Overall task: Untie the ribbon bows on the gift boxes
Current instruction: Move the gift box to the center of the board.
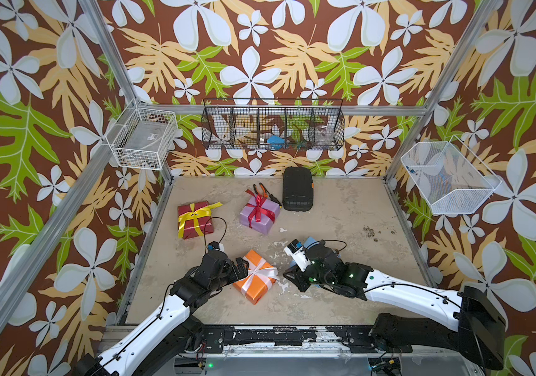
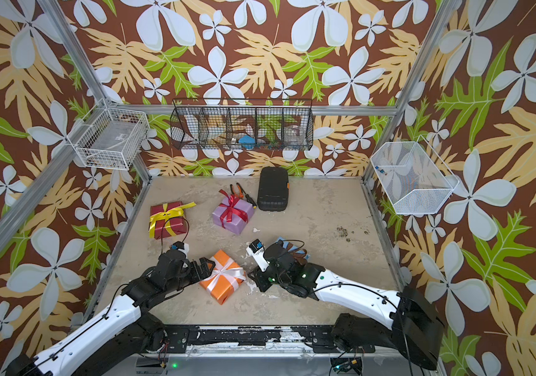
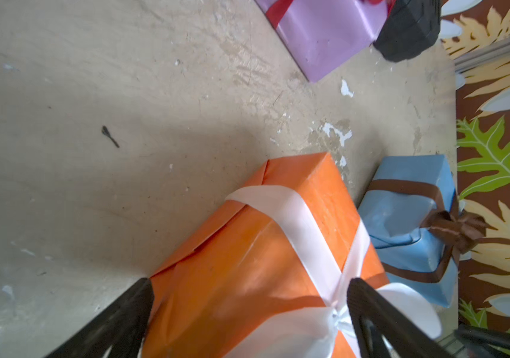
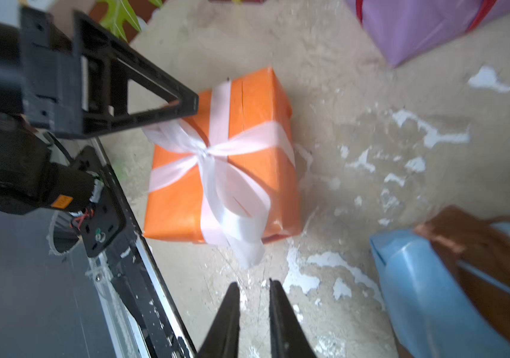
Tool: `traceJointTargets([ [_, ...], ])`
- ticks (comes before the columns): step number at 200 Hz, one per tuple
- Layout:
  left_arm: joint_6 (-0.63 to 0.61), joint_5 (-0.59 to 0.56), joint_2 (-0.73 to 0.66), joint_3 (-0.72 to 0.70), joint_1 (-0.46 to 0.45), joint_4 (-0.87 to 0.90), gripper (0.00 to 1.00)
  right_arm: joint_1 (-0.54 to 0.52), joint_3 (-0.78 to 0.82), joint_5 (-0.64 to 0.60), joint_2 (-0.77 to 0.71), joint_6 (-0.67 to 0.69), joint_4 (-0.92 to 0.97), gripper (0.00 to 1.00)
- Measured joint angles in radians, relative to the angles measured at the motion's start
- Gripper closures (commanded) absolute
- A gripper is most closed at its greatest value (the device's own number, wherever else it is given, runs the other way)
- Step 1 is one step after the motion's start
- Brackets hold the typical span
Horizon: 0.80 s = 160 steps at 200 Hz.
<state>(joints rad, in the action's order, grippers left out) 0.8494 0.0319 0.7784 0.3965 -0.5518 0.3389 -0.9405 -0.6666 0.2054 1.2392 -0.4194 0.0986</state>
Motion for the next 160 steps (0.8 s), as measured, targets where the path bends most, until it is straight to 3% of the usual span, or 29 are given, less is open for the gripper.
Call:
traceJointTargets([
  [32,0.062,0.005,0.029,-0.013,-0.079,-0.072,0.00,-0.006,0.037,-0.011,0.050,-0.022,-0.012,0.77],
  [76,0.121,0.002,0.156,-0.006,-0.172,-0.256,0.00,0.008,0.066,-0.177,0.087,-0.027,-0.023,0.76],
  [125,0.142,-0.055,0.264,0.049,-0.193,-0.397,0.00,0.156,0.097,-0.356,0.109,-0.008,-0.034,0.72],
  [160,0.115,-0.134,0.303,0.078,-0.193,-0.472,0.00,0.284,0.065,-0.390,0.142,0.043,-0.077,0.68],
])
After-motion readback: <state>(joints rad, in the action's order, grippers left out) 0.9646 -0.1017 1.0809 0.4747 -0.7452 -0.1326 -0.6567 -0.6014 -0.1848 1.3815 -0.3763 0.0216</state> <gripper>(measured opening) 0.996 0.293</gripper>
